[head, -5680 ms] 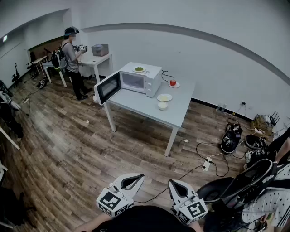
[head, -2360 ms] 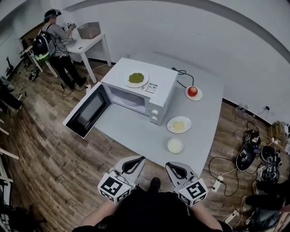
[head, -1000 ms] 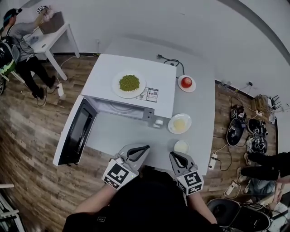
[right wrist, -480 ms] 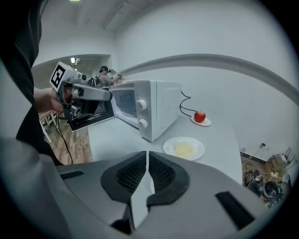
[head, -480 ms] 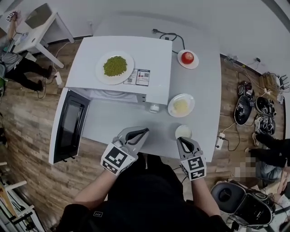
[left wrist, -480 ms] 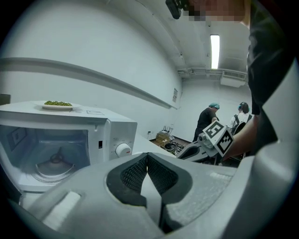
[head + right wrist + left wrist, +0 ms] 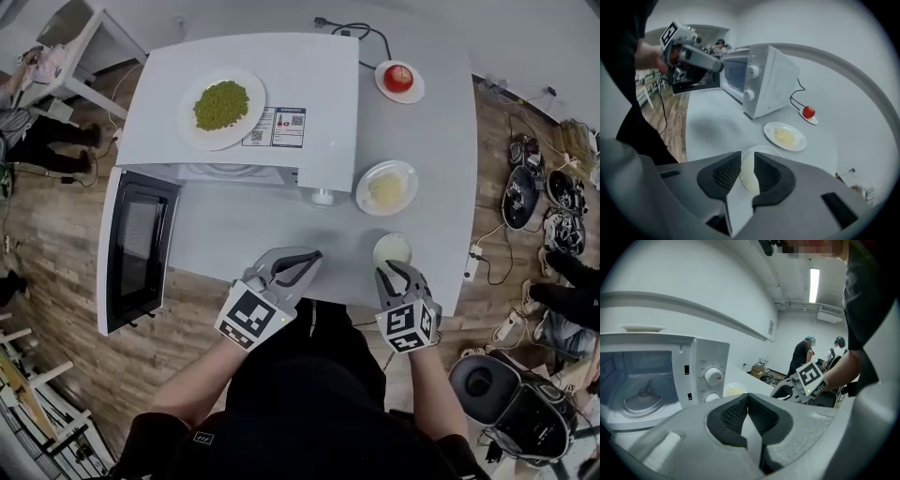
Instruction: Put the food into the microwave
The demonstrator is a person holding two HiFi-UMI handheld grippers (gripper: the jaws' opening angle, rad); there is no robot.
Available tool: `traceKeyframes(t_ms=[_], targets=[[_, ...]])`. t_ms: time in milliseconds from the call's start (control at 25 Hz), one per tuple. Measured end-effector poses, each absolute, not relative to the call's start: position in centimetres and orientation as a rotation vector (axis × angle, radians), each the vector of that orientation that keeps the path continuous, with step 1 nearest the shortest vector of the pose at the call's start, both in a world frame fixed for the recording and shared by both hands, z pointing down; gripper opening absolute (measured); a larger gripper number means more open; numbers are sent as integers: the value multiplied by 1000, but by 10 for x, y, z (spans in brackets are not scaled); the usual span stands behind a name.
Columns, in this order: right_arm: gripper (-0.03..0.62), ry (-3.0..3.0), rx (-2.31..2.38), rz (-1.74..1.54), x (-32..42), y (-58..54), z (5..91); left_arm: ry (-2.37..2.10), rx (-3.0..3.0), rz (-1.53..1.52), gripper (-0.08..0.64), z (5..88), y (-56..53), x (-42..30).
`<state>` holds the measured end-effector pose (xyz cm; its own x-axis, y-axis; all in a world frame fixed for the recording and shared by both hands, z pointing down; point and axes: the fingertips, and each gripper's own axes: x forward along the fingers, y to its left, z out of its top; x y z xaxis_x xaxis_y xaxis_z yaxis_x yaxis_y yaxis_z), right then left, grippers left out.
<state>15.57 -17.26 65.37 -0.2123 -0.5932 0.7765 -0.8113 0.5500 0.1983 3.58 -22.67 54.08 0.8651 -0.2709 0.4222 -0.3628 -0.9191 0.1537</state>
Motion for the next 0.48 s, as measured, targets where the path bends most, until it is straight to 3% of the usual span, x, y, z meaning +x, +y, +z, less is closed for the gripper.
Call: traceKeyframes(t_ms=[480], targets=[[141, -1677, 996, 98, 160, -157, 697, -474, 2816, 621, 9, 530, -222, 48]])
